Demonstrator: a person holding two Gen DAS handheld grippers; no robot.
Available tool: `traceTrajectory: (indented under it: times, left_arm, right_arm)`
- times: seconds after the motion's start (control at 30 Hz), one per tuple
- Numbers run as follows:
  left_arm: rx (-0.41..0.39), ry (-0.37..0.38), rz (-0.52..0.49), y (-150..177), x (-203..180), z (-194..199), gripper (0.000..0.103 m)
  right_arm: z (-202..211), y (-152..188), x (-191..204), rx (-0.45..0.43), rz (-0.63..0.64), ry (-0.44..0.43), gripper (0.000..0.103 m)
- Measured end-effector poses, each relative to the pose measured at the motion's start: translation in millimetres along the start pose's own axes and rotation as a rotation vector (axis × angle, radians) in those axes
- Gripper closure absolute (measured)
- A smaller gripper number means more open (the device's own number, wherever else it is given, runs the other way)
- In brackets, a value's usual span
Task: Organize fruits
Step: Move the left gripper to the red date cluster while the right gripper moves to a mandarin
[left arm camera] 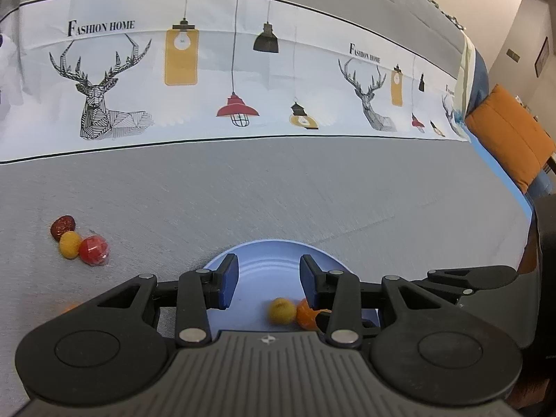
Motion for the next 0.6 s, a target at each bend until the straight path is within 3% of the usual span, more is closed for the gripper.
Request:
traceTrajectory:
  times: [0.1, 0.27, 0.4, 0.6]
  left_arm:
    - [-0.012, -0.007, 0.016, -3.3, 4.2, 2.9, 0.065]
    - [-0.066, -0.013, 0.066, -14.3, 18.8, 16.6, 0.081]
    - [-0.155, -0.025, 0.153, -25.8, 46.1, 41.0, 0.081]
    - [-0.226, -0.087, 0.331, -27.9, 97.8, 66.8, 0.081]
  right_arm:
    - [0.7, -2.3, 1.1, -0.013, -0.004, 0.005, 0.054]
    - [4.4, -8.4, 2.7, -0.054, -0.02, 0.017, 0.055]
    - [9.4, -15.7, 4.0, -0.107, -0.043, 0.009, 0.073]
    - [20.1, -30.1, 15.1, -0.196, -0.08, -0.087, 0.076]
Point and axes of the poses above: each gripper's, at about its wrist camera, not at the fingertips, and z roughly against the way its jaws point, x to its left, y to its underside, the point moved 5 cm from there along -z, roughly the way its jaws point, and after that the axes turned 3 degrees about -x, right-handed, at the moved point
